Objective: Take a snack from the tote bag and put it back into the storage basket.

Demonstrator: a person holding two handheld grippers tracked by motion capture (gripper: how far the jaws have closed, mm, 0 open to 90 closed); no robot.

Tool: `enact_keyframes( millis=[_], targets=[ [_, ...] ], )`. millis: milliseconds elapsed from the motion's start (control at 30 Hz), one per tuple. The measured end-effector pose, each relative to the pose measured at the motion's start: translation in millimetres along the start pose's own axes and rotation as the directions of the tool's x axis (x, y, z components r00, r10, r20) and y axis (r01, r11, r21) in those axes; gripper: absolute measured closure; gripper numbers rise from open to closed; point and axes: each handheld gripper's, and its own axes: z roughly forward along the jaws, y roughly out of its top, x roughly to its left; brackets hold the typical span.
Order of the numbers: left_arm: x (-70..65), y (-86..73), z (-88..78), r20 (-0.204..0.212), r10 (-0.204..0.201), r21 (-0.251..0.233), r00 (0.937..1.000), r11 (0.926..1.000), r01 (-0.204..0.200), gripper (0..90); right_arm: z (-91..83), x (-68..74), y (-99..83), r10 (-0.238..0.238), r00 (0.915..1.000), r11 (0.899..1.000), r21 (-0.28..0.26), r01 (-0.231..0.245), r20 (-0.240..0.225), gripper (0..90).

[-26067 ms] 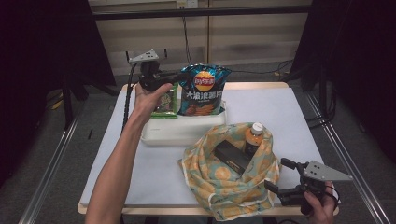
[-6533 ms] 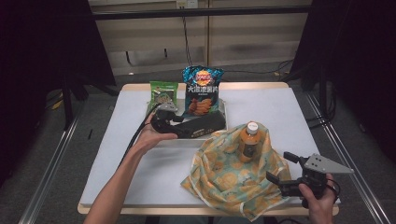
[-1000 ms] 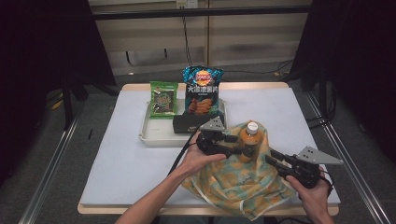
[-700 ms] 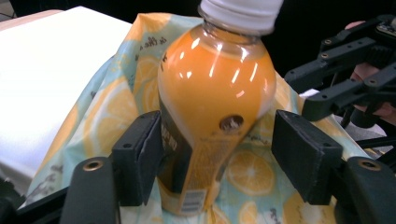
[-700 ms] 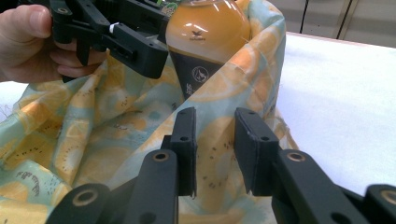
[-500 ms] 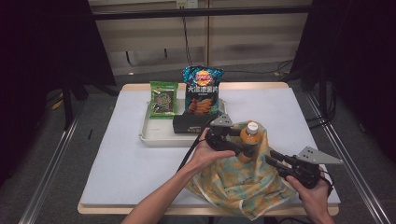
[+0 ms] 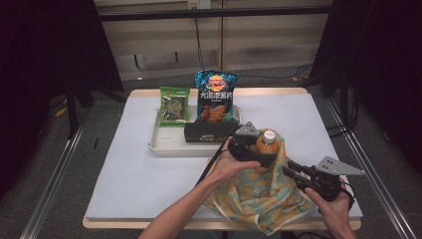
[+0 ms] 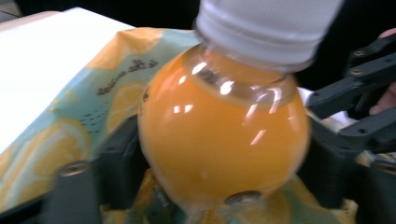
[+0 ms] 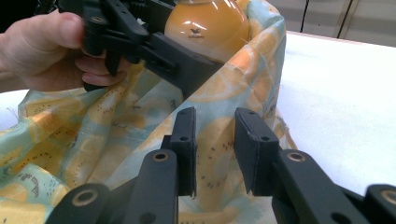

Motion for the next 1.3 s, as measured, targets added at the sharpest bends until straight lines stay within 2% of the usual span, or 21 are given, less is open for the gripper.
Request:
enact_keyframes(
  millis=[100, 300, 433, 533, 567, 667, 867, 967, 1167, 1200, 1300],
  targets=[
    [-1.2, 0.8, -2.4, 0.0, 0.017, 0.016, 0.9999, 0.9997, -0.017, 30.5, -0.5, -0.1, 0.1, 0.006, 1.0, 1.0, -0.002, -0.006, -0.002, 69.6],
    [-5.0, -1.5, -12.2, 0.047, 0.045, 0.028, 0.9979, 0.9986, -0.046, 30.8, -0.4, -0.5, 0.2, 0.004, 1.0, 1.0, -0.001, -0.004, -0.001, 70.0],
    [-9.0, -1.1, -21.6, 0.078, 0.076, 0.045, 0.994, 0.9958, -0.08, 30.8, -0.4, -0.6, 0.1, 0.002, 1.0, 1.0, -0.001, -0.002, -0.002, 70.6],
    [-10.5, -0.5, -31.4, 0.104, 0.093, 0.041, 0.9902, 0.9943, -0.098, 30.8, -0.8, -0.6, 0.1, 0.007, 1.0, 1.0, 0.0, -0.007, 0.001, 70.9],
    [-11.5, -0.8, -34.2, 0.114, 0.089, 0.035, 0.9895, 0.995, -0.093, 30.8, -1.0, -0.7, 0.1, 0.007, 1.0, 1.0, 0.0, -0.007, 0.001, 71.0],
    [-13.7, -2.2, -42.0, 0.136, 0.11, 0.046, 0.9846, 0.992, -0.117, 30.8, -1.3, -1.0, 0.0, 0.006, 1.0, 1.0, 0.0, -0.006, 0.002, 71.0],
    [-13.0, -12.0, -50.8, 0.154, 0.125, 0.054, 0.9802, 0.9895, -0.134, 30.8, -1.1, -0.3, 0.1, 0.003, 1.0, 1.0, -0.002, -0.003, -0.003, 71.0],
    [-11.7, -16.2, -50.8, 0.152, 0.142, 0.08, 0.9781, 0.9846, -0.156, 30.6, -1.2, 0.1, 0.4, 0.002, 1.0, 1.0, -0.002, -0.002, -0.002, 71.0],
    [-8.8, -19.9, -53.7, 0.145, 0.122, 0.064, 0.9819, 0.9892, -0.132, 30.1, -1.7, -0.3, 0.3, 0.002, 1.0, 1.0, -0.003, -0.002, -0.001, 71.0],
    [-9.2, -20.6, -53.9, 0.14, 0.108, 0.057, 0.9843, 0.9915, -0.117, 30.0, -1.6, -0.2, 0.2, 0.001, 1.0, 1.0, -0.003, -0.001, -0.002, 71.0],
    [-9.7, -21.8, -55.0, 0.128, 0.098, 0.051, 0.9869, 0.9932, -0.105, 29.7, -1.1, 0.3, 0.0, 0.001, 1.0, 1.0, -0.001, -0.001, -0.006, 71.0]
  ],
)
